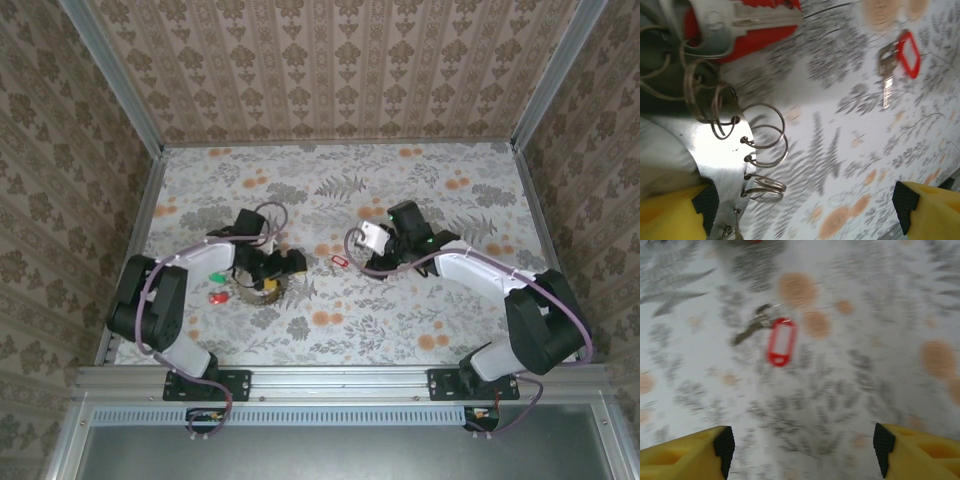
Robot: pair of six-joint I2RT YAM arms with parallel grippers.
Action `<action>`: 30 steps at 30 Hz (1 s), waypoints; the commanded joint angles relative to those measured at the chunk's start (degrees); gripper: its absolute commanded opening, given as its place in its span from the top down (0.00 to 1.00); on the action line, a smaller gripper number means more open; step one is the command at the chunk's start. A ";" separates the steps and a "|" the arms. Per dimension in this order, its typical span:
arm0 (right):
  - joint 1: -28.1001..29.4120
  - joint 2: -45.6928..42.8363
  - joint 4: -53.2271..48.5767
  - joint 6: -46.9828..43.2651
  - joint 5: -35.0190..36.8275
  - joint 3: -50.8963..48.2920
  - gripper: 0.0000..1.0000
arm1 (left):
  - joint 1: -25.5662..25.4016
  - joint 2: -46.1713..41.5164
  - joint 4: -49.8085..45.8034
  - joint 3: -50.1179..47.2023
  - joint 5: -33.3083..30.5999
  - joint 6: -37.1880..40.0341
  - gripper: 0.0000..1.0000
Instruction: Put the keys on the keyring
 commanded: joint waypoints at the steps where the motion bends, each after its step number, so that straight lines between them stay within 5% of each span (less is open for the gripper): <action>1: -4.30 -2.79 -1.05 0.81 0.34 0.09 0.21 | -5.15 3.22 0.91 6.44 -1.82 -2.94 0.05; 5: -10.80 -6.98 -1.48 0.02 -6.20 -0.31 0.23 | -5.79 4.89 -3.29 12.49 -3.21 -1.97 0.05; 10: -5.59 -6.14 -6.71 -3.44 -15.35 1.09 0.38 | -0.72 -3.38 -7.95 11.47 -2.85 0.49 0.05; 15: 10.94 -5.06 6.74 7.80 -12.16 -2.47 0.49 | 11.76 -19.95 -12.90 4.76 -3.12 3.01 0.03; 20: 21.68 -0.69 25.61 18.77 -8.09 -6.94 0.53 | 24.80 -31.39 -18.53 -0.81 -5.13 9.64 0.00; 26: 29.70 12.38 23.43 4.44 8.35 -3.22 0.70 | 30.75 -32.36 -18.84 -4.50 -2.53 9.94 0.00; 30: 29.57 17.66 24.94 5.48 9.54 -1.14 0.71 | 30.85 -32.09 -18.03 -5.42 -2.71 11.01 0.02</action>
